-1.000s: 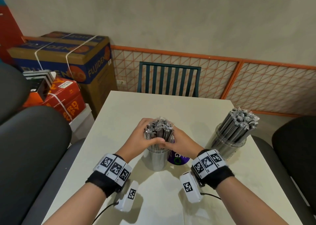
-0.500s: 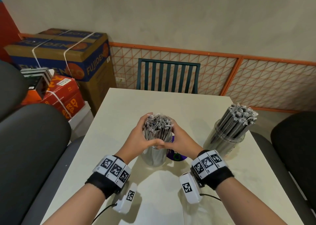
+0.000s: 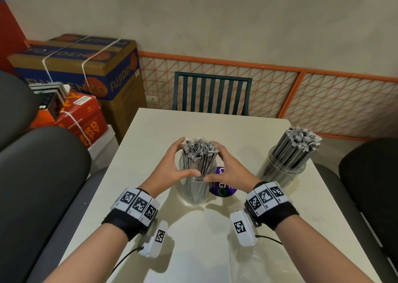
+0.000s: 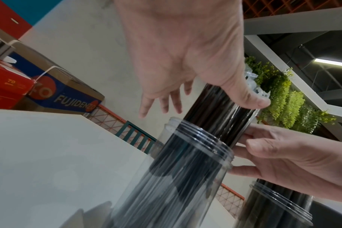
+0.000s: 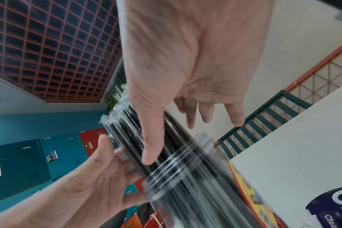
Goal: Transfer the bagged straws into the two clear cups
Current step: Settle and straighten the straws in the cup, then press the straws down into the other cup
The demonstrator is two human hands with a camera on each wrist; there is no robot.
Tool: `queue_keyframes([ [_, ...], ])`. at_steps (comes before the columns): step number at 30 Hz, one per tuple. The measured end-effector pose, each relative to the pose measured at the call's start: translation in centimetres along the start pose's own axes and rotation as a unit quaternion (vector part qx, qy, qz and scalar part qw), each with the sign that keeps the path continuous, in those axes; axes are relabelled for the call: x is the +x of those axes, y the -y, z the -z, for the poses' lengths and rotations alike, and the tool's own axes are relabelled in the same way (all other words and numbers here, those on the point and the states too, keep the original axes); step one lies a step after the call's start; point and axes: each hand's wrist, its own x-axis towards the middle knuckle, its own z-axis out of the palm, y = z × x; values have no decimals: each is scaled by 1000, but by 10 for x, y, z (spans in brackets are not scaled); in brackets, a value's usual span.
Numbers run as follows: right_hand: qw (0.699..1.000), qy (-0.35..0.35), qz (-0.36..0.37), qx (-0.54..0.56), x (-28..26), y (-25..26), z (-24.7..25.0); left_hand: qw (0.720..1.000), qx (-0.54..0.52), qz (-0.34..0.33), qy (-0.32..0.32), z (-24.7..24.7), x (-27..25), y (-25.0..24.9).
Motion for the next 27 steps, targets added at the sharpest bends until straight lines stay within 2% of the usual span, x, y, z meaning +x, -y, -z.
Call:
queue_keyframes([
  [2,1000,-12,-23,-2,-12,-5,7,998,52,36,-15,4,-12,3],
  [4,998,-45,-46,11,-29,-11,15,989,105,99,-29,8,-29,6],
  [5,996,-63,-55,18,-40,-14,20,981,137,137,-15,9,-38,8],
  [6,995,-75,-65,23,-52,-19,26,968,178,176,26,8,-48,10],
  [8,994,-63,-86,20,-78,-30,41,935,227,225,151,-2,-64,8],
  [10,993,-13,-118,-3,-103,-42,61,920,204,232,242,-22,-73,-5],
  [12,985,24,-166,-34,-124,-54,87,918,181,196,293,-49,-70,-25],
  [14,974,-3,-219,-50,-136,-68,115,924,155,143,319,-78,-55,-48],
  [17,954,-133,-264,-58,-137,-88,148,948,121,85,281,-120,-22,-76],
  [19,950,-187,-242,-61,-130,-97,161,965,95,63,235,-147,6,-93],
  [21,959,-205,-192,-41,-120,-99,166,979,78,40,182,-172,33,-110],
  [24,971,-189,-148,-14,-103,-104,166,994,31,30,104,-203,67,-125],
  [27,975,-188,-117,35,-85,-111,166,997,-20,20,71,-224,89,-126],
])
